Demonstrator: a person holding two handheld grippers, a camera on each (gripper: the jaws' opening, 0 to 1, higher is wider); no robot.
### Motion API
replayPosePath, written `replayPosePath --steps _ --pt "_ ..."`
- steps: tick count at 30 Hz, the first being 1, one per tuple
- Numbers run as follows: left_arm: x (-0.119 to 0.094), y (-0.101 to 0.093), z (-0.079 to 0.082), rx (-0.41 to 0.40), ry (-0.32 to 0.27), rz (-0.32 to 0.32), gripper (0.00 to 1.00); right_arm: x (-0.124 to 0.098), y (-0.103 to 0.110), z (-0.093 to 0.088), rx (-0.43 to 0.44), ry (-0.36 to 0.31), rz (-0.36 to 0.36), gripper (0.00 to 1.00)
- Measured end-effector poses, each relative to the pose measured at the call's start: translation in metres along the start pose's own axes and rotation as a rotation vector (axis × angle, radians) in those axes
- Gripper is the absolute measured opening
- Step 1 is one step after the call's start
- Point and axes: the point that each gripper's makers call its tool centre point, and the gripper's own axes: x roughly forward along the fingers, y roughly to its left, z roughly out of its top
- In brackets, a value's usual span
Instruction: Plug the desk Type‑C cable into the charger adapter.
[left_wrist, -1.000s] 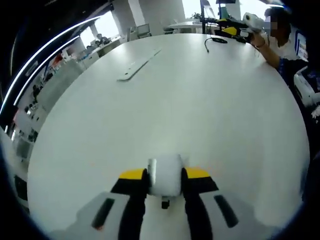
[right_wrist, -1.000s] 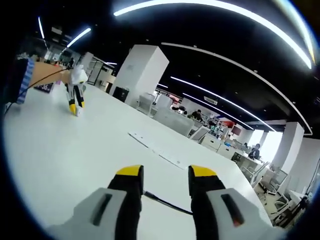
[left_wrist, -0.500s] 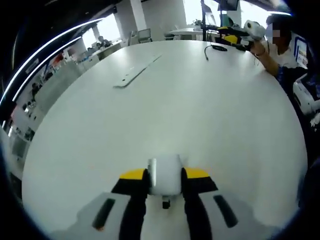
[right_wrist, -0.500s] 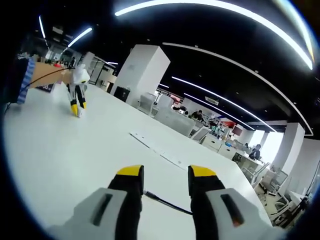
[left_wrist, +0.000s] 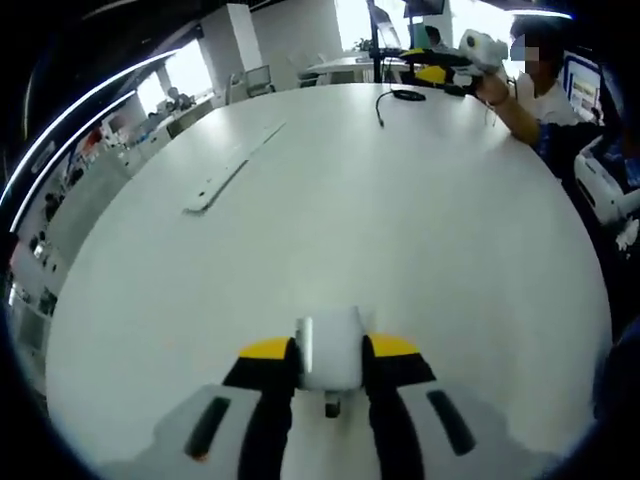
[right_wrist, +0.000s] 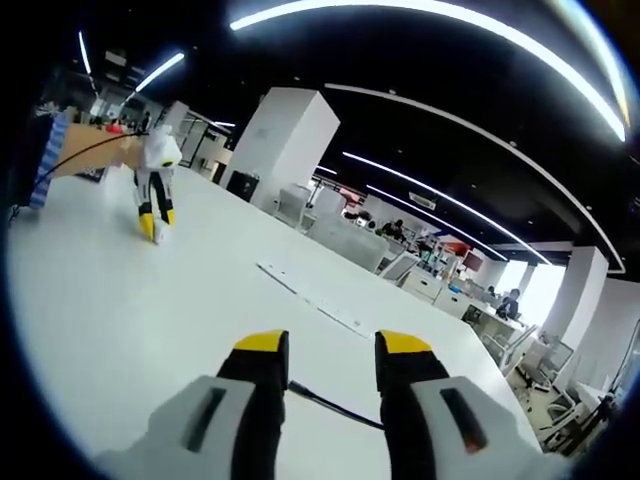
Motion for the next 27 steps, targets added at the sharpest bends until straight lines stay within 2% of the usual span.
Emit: replayPosePath --steps 20,27 --pt "0.028 -0.044 0.038 0.091 -0.022 -0.110 0.27 0.003 0.005 -0.002 -0.013 0.002 0.012 0.35" --pt "0.034 -0.063 0.051 0.122 -0.057 -0.146 0.27 0.003 0.006 -0.003 -0.011 0.005 0.012 0.35"
